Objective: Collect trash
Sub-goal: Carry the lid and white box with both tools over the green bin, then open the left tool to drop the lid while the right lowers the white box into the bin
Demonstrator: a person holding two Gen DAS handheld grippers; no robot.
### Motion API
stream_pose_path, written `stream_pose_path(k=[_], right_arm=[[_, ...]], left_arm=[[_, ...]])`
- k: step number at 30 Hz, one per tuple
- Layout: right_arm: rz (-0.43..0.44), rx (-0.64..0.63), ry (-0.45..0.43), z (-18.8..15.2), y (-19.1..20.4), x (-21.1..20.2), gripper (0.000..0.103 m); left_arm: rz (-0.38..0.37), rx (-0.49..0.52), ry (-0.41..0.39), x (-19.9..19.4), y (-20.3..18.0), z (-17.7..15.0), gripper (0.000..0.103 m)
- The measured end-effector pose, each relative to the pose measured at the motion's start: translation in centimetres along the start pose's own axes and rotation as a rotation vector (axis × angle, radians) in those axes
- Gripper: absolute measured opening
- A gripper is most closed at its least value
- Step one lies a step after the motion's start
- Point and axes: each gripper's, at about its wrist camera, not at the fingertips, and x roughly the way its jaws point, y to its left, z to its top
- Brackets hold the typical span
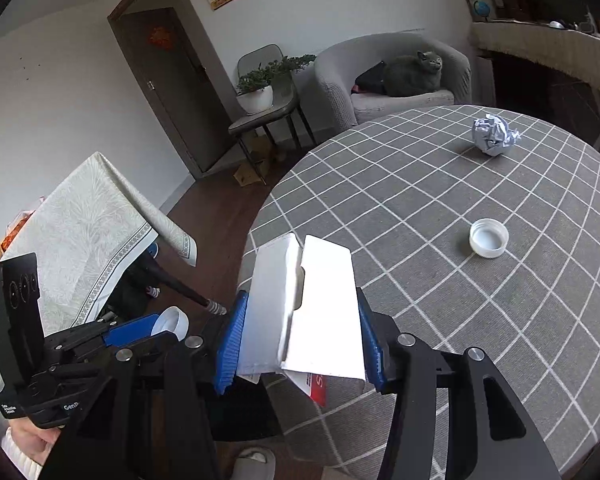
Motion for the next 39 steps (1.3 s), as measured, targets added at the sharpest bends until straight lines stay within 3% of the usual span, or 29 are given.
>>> stream_pose_path(k=[6, 16, 25, 32, 34, 39], right_arm=[[0.040, -0.058, 0.041, -0.6, 2.9, 1.4, 0.051], [0.088, -0.129, 0.119, -1.5, 6.3, 4.2, 0.051], [0.117, -0.151, 0.166, -1.8, 8.8, 6.6, 0.051], [0.121, -0.162, 0.193, -2.4, 9.6, 7.8, 0.051], [0.122, -0.166, 0.198, -2.5, 9.8, 8.2, 0.051], [0.127, -0.174, 0.223, -2.8, 10.4, 9.4, 0.051]], left_arm=[[0.038, -0.033, 0.033, 0.5, 2.5, -1.1, 0.042], [0.110, -0.074, 0.187, 4.4, 7.1, -4.7, 0.042], [0.139, -0.066, 0.296, 7.4, 9.0, -7.9, 0.042], [0.152, -0.088, 0.297, 8.1, 10.7, -8.4, 0.042], [0.155, -0.096, 0.285, 8.1, 11.2, -8.4, 0.052], [0.171, -0.098, 0.278, 7.7, 12.2, -8.5, 0.057]])
